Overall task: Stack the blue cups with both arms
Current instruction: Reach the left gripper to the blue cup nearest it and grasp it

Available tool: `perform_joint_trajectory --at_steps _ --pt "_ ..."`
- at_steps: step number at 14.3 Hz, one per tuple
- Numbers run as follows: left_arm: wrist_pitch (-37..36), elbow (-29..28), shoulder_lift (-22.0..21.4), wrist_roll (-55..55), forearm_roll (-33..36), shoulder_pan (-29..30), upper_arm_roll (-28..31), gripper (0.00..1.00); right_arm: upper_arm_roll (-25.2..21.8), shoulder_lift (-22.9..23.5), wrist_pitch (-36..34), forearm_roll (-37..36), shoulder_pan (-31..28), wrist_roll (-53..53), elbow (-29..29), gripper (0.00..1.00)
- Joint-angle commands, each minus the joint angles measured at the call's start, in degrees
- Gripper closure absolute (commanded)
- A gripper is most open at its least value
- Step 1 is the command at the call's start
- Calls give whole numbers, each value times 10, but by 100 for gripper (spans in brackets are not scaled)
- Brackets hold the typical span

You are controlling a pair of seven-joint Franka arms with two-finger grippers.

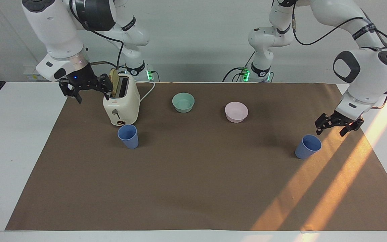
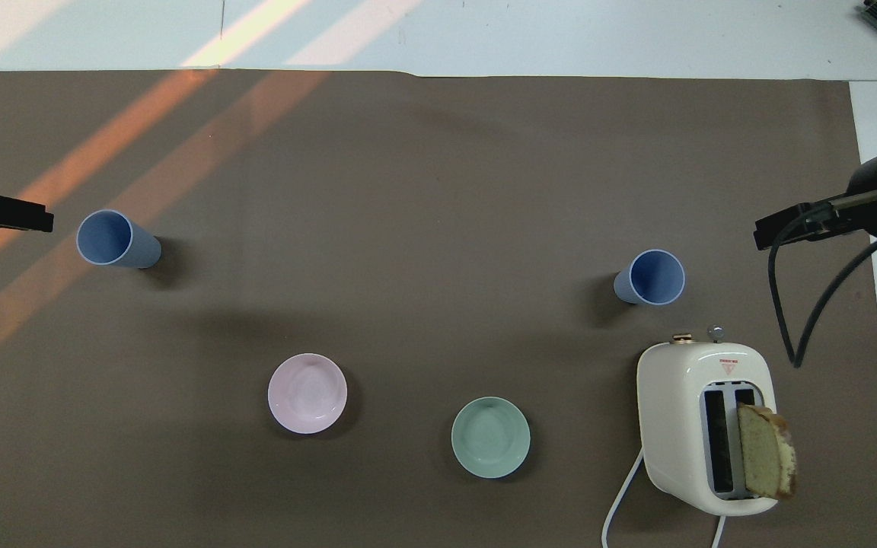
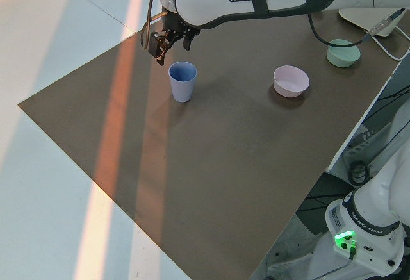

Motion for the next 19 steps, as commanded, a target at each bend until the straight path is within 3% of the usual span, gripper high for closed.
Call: perform_joint_trajectory --at_steps 1,4,5,8,9,12,15,19 --pt "61 -53 -1 16 -14 8 -2 0 5 -4 -4 -8 -6 9 -5 0" --pt "74 -71 14 15 -38 10 -2 0 5 -4 -4 -8 -6 9 -5 0" --pt "74 -74 17 15 -42 10 -2 12 5 -4 -4 -8 -6 9 -5 0" --pt "69 -87 14 15 -42 12 -2 95 5 -4 -4 -8 -6 9 -5 0" --pt "65 -87 14 15 -42 16 -2 100 5 -4 -4 -8 -6 9 -5 0" --pt "54 -82 10 17 -42 14 -3 100 5 -4 -4 -8 -6 9 -5 0" --pt "26 -79 -21 11 -41 8 -16 100 5 -4 -4 -8 -6 9 -5 0" --pt "20 -83 -40 -98 -34 5 -107 100 5 -4 -4 -8 -6 9 -5 0"
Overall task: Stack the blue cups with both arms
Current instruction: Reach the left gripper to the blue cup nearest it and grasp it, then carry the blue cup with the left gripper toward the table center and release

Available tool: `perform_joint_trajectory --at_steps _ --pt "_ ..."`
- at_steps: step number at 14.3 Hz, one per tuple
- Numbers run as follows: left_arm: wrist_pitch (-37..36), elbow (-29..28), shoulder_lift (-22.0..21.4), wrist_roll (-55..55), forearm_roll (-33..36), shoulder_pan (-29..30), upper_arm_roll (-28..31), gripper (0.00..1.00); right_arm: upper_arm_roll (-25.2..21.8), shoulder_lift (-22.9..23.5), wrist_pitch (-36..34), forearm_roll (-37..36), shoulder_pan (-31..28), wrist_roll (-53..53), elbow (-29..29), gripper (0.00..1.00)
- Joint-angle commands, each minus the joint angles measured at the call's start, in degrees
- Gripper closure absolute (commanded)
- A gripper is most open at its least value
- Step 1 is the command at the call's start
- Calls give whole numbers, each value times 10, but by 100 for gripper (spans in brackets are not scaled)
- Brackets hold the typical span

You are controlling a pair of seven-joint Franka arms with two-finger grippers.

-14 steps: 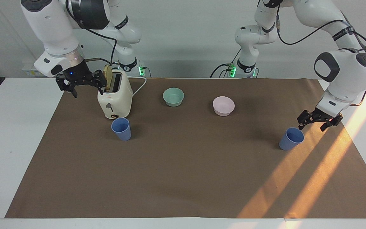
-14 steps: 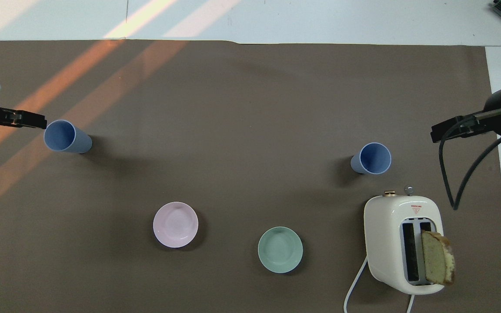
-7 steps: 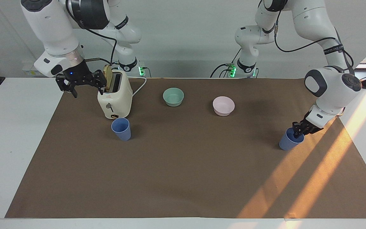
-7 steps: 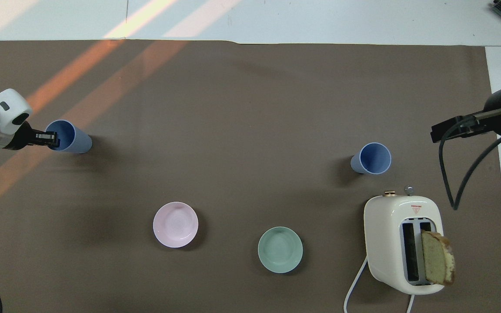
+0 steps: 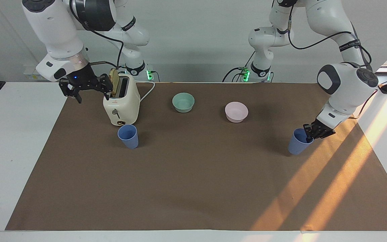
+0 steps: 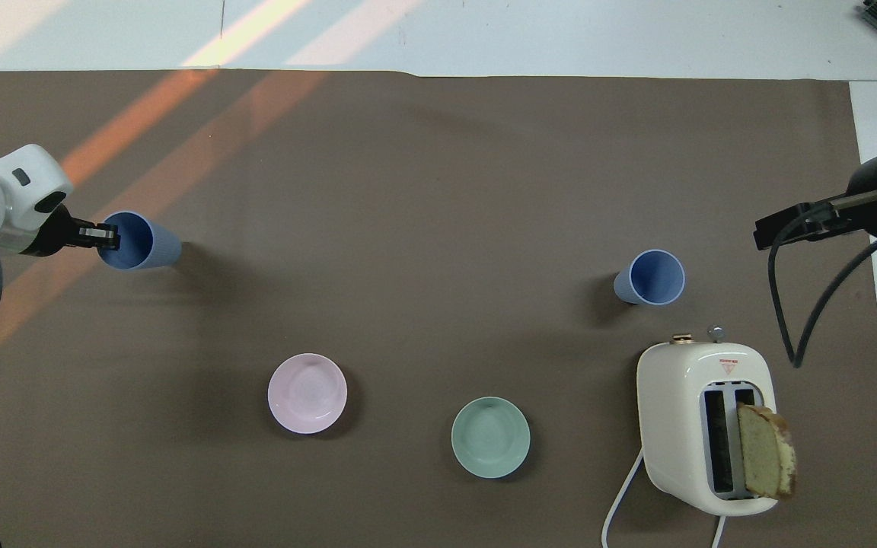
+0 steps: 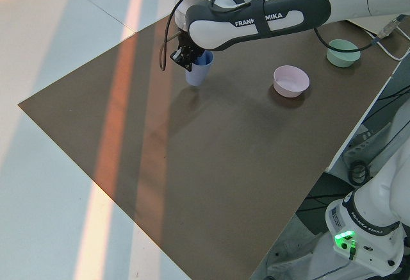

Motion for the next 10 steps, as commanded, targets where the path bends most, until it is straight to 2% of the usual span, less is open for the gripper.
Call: perform_joint_trajectory --at_steps 1,6,10 --pt "-6 -12 -15 -88 2 -2 -65 100 5 -4 -4 -8 -6 9 -5 0" --pt "4 -21 -13 -233 3 -3 -191 100 5 -4 -4 -8 -6 9 -5 0" --pt "109 -74 -5 -323 31 -53 -220 100 5 -4 -4 -8 -6 9 -5 0"
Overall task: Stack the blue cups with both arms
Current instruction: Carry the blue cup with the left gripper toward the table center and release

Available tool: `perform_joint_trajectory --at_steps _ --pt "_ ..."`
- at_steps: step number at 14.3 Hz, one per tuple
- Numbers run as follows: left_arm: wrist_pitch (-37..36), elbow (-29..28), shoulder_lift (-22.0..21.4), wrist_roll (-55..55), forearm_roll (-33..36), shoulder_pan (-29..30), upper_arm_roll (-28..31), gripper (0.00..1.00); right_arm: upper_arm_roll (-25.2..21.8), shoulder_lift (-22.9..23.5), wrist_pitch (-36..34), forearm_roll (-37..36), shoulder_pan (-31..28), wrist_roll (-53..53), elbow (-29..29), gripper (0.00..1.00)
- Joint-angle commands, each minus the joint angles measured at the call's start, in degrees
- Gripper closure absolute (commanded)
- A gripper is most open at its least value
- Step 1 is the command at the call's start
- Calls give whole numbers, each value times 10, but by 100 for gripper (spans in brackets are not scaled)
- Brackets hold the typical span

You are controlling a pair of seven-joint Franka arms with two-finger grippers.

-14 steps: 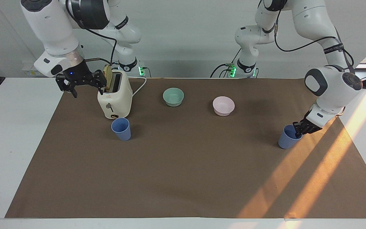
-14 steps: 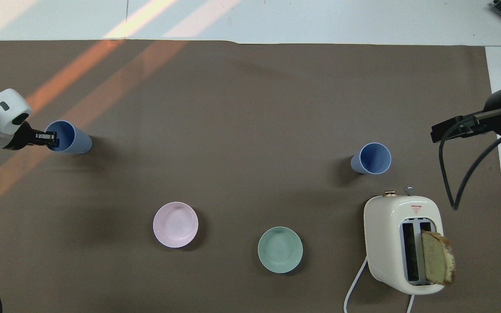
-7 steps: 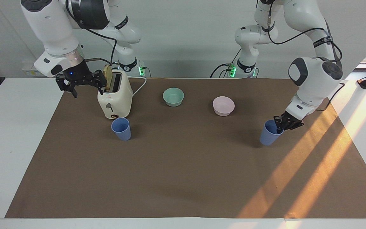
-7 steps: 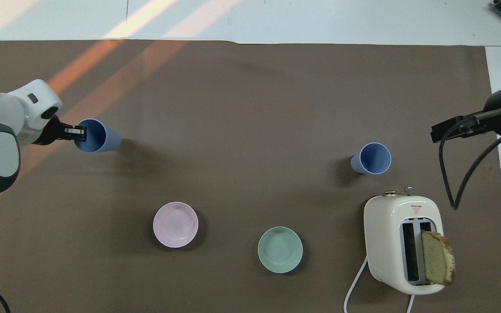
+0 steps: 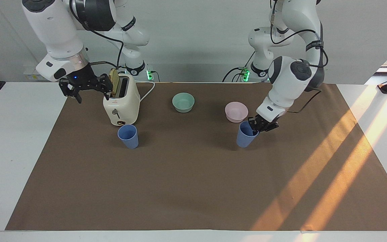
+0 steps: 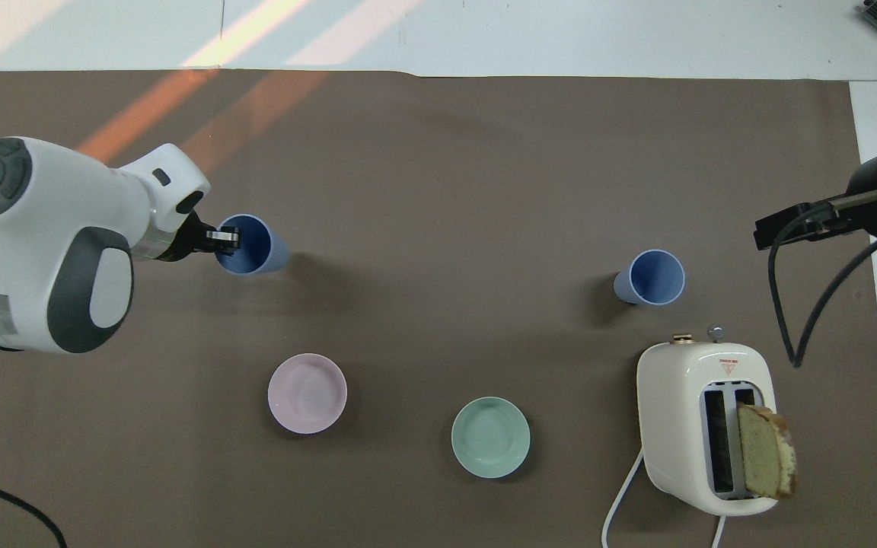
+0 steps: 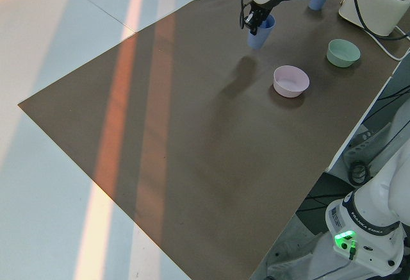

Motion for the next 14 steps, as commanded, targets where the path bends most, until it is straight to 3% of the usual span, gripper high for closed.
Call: perform_joint_trajectory --at_steps 1,4,5,6,7,8,10,14 --pt "51 -36 0 -58 17 -34 -1 100 5 -4 -4 -8 -6 9 -5 0" --pt "71 -35 8 -88 18 -37 -25 100 5 -4 -4 -8 -6 9 -5 0" --pt "68 -33 8 -99 18 -38 -31 71 5 -4 -4 -8 -6 9 -5 0" --pt "64 -30 9 -106 18 -38 -33 32 5 -4 -4 -8 -6 9 -5 0" --pt "64 -23 15 -107 18 -38 -33 22 5 -4 -4 -8 -6 9 -5 0" --pt "60 -9 22 -106 18 -38 -34 20 5 -4 -4 -8 -6 9 -5 0" --pt "45 11 25 -101 18 -41 -33 3 5 -4 -4 -8 -6 9 -5 0" --pt "-36 40 -30 -70 18 -41 16 0 5 -4 -4 -8 -6 9 -5 0"
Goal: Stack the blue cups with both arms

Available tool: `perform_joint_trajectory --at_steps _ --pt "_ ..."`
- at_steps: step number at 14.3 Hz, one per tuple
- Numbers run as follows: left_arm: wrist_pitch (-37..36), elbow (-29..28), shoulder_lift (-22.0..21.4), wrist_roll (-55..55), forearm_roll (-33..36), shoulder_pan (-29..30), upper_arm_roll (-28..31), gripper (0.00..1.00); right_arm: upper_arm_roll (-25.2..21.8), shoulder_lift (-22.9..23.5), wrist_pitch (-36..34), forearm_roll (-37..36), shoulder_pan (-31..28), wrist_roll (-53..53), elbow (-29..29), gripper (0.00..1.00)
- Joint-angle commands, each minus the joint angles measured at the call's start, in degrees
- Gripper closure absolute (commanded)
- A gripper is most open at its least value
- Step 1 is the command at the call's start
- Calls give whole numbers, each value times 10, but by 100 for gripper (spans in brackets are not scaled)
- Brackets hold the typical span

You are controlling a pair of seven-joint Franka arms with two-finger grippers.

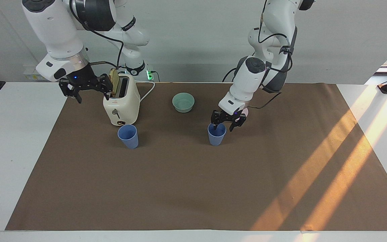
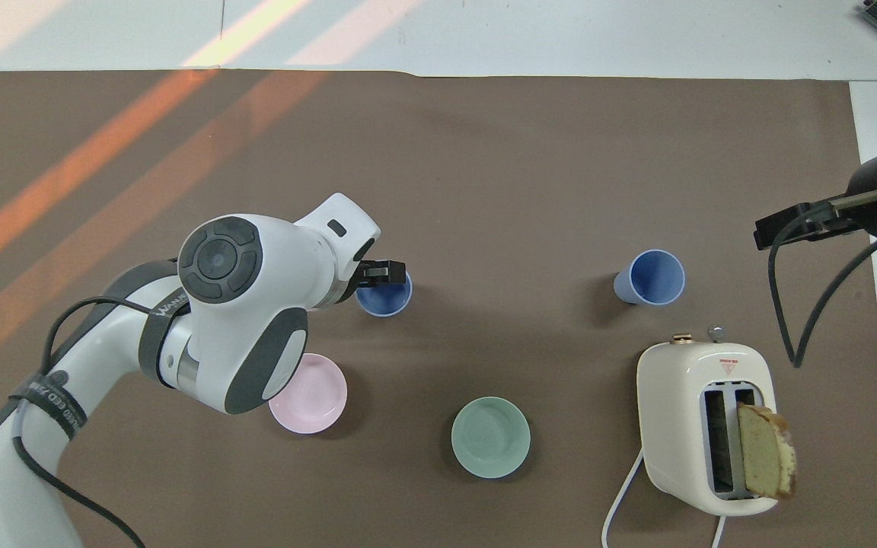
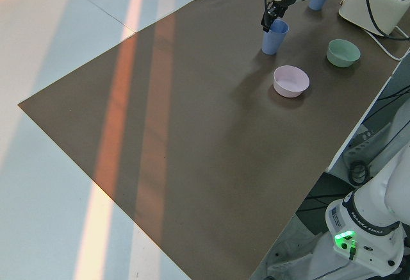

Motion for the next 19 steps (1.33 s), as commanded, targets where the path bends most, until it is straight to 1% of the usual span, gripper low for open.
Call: perform_joint_trajectory --at_steps 1,3,4,5,8,10,12,15,16,17,18,19 --pt "-87 22 -57 49 9 -7 61 0 5 -4 -4 -8 -6 9 -5 0" --pt "-130 23 -88 97 9 -7 101 0 5 -4 -4 -8 -6 9 -5 0" --pt "-151 26 -100 123 9 -7 131 0 5 -4 -4 -8 -6 9 -5 0" --pt "-173 40 -107 155 9 -6 159 0 4 -4 -4 -8 -6 9 -5 0" --pt "-284 118 -99 264 9 1 239 0 3 -4 -4 -8 -13 9 -5 0" --pt "-325 155 -94 310 14 2 275 0 4 -4 -4 -8 -13 9 -5 0" --pt "-368 188 -94 329 40 2 291 0 4 -4 -3 -8 -13 9 -5 0" --pt "-412 223 -89 332 44 1 303 0 4 -4 5 -9 -13 4 -10 0" --pt "-425 227 -84 332 43 0 303 0 4 -6 24 -9 -15 5 -18 0" --pt "-426 228 -83 332 43 2 304 0 3 -17 42 -9 -20 5 -35 0" --pt "-416 225 -87 333 39 4 309 0 3 -26 75 -9 -26 4 -62 0" --pt "-416 223 -89 333 38 5 314 0 3 -24 96 -10 -28 3 -77 0"
